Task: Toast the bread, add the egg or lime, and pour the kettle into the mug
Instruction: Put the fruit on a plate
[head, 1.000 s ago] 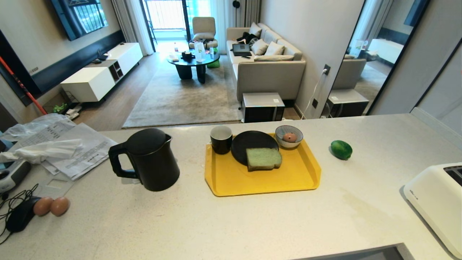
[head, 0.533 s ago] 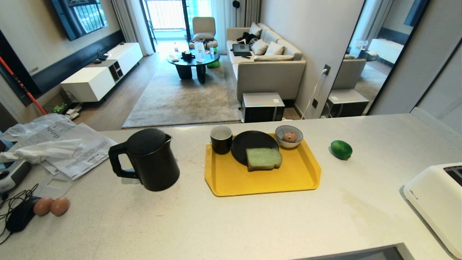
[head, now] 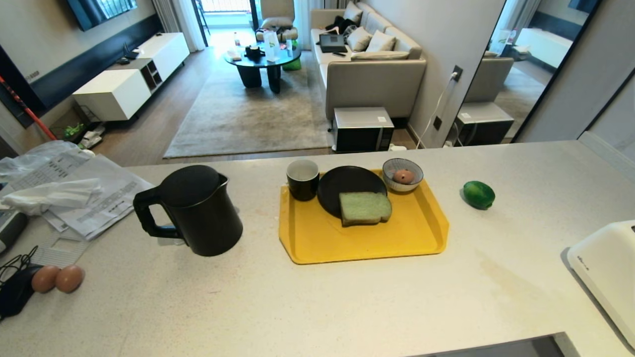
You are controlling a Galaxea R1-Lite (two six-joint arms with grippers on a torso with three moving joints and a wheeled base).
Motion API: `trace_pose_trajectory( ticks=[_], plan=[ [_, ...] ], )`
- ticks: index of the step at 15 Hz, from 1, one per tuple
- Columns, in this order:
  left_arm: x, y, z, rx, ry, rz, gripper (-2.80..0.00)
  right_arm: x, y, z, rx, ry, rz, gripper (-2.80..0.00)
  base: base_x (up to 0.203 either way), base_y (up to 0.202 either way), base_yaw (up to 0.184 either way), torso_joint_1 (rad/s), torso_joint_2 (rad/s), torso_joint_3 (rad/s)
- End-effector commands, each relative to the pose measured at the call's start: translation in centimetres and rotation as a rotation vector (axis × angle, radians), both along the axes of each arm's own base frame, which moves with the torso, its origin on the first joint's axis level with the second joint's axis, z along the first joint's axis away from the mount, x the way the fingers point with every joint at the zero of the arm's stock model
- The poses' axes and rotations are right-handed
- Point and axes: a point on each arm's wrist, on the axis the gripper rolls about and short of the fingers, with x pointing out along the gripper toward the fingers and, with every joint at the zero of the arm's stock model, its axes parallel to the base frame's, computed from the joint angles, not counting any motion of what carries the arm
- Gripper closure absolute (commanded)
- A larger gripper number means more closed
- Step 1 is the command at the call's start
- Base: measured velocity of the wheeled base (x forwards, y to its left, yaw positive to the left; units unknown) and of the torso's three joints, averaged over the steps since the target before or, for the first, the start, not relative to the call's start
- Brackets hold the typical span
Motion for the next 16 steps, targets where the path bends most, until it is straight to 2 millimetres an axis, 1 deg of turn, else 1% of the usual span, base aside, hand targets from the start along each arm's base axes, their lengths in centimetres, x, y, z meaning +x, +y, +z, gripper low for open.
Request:
trace_pose_trajectory(
  ticks=[1, 6, 16],
  plan=[
    [0.00, 0.00, 0.01, 0.000, 0.001, 0.000, 0.00, 0.01, 0.00, 0.01, 0.000, 0.000, 0.000, 0.00, 0.000, 0.000, 0.000, 0.007, 0.01, -0.198],
    [0.01, 0.00, -0.02, -0.002, 0.001, 0.000, 0.00, 0.01, 0.00, 0.01, 0.001, 0.000, 0.000, 0.00, 0.000, 0.000, 0.000, 0.005, 0.00, -0.168],
    [0.00, 0.00, 0.01, -0.002, 0.000, 0.000, 0.00, 0.01, 0.00, 0.01, 0.004, 0.000, 0.000, 0.00, 0.000, 0.000, 0.000, 0.000, 0.00, -0.005]
  ],
)
